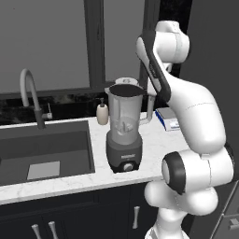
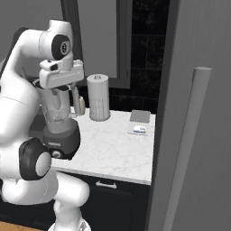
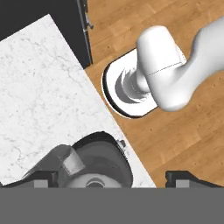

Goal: Close the lid blender by securely placing the lid on top.

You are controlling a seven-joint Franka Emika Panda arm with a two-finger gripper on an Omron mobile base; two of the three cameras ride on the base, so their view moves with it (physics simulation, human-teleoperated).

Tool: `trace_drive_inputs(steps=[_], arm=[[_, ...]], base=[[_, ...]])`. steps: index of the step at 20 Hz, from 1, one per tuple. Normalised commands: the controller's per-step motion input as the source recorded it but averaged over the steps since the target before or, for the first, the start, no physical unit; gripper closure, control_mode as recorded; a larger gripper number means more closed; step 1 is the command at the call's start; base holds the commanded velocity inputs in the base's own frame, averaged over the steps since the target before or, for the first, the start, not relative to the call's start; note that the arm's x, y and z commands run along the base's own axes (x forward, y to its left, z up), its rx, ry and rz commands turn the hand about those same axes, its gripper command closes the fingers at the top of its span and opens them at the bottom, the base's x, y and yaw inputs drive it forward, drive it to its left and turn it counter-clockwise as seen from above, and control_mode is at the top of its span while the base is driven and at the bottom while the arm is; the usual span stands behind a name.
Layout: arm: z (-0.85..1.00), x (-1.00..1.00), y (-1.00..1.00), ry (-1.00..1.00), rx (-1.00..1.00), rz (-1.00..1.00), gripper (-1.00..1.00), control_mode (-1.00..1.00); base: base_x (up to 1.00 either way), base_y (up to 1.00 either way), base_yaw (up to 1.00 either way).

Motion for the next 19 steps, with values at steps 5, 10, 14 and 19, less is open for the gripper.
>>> trace_drive_inputs(steps=[5, 10, 14, 19], arm=[[0.0, -0.45, -0.28, -0.01, 0.0, -0.21, -1.0, -1.0], [0.0, -0.56, -0.11, -0.1, 0.0, -0.18, -1.0, -1.0], [0.0, -0.51, 0.0, -0.36, 0.0, -0.14, -1.0, -1.0], [0.14, -0.68, 0.0, -0.52, 0.0, -0.06, -1.0, -1.0]], base=[[0.0, 0.0, 0.0], [0.0, 0.0, 0.0], [0.0, 0.0, 0.0], [0.0, 0.0, 0.0]])
